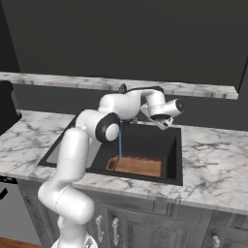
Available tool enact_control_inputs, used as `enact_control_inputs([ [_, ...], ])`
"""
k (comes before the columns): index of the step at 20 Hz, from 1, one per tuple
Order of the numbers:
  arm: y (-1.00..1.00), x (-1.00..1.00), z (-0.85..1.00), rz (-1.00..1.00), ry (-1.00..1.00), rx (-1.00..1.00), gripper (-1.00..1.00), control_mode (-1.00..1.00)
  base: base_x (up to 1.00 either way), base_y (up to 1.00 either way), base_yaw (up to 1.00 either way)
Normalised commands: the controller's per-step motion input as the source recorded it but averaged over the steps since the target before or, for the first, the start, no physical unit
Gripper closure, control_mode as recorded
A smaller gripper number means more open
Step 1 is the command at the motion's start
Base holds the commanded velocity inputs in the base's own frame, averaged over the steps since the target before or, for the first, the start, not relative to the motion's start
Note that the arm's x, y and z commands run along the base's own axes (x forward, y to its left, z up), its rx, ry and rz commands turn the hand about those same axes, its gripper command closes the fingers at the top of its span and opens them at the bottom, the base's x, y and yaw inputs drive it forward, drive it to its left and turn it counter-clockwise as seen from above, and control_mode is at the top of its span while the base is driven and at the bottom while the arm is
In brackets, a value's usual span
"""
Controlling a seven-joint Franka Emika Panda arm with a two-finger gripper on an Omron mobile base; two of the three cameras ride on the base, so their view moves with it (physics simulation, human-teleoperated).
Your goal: Turn on the sink faucet with hot water and rinse the cutting board for ten seconds, then turn off the faucet. Push the cutting board to reach the water if necessary.
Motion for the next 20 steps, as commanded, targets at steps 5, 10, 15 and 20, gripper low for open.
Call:
enact_control_inputs([
  [5, 0.10, 0.01, 0.00, 0.02, 0.00, 0.00, 1.00, -1.00, 0.00, 0.00, 0.00],
  [10, 0.05, 0.00, 0.00, 0.03, 0.00, 0.00, 1.00, -1.00, 0.00, 0.00, 0.00],
  [15, 0.12, 0.00, 0.00, 0.03, 0.00, 0.00, 1.00, -1.00, 0.00, 0.00, 0.00],
  [20, 0.15, 0.00, 0.00, 0.01, 0.00, 0.00, 1.00, -1.00, 0.00, 0.00, 0.00],
])
